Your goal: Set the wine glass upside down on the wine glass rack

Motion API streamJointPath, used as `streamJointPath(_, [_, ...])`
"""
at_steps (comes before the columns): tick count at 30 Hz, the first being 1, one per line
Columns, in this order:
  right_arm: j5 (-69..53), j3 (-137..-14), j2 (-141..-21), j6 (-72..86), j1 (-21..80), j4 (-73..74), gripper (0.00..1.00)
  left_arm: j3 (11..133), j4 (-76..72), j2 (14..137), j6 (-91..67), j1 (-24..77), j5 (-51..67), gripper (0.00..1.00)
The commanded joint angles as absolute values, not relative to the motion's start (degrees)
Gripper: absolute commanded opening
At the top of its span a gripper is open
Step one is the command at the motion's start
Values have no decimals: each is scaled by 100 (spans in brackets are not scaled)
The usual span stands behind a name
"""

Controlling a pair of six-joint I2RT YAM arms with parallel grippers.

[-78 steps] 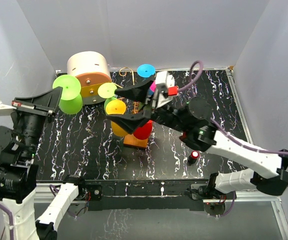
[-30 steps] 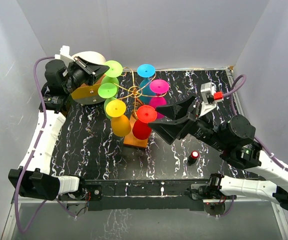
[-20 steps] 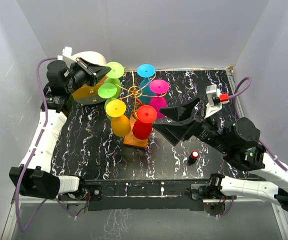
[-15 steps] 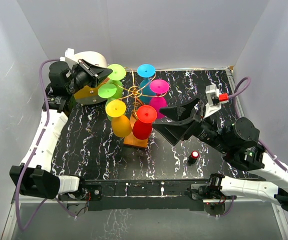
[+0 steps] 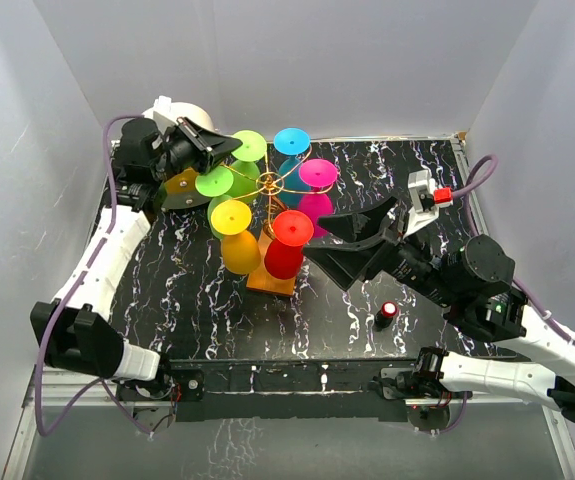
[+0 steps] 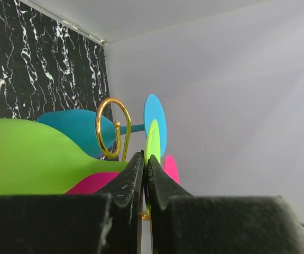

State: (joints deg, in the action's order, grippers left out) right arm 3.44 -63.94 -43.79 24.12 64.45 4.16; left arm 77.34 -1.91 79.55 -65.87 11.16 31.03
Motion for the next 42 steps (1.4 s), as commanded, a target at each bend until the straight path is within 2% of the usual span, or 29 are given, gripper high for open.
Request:
streamJointPath(1, [447,-6488,-4353,2350,6451,209,77,8204,-510,8151,-6644,1176,3325,0])
streamJointPath(10, [445,-6530,-4355,2298,6451,219,77,9106,128,8692,-6208,1176,3138,0])
streamJointPath(30, [448,-6485,-4306,2308,6451,184,77,9562,43,9227,-6340,1178,3226,0])
streamJointPath(42, [413,-6468,-4303,2347,6451,181,77,9440,417,8863,-5980,1150,2835,0])
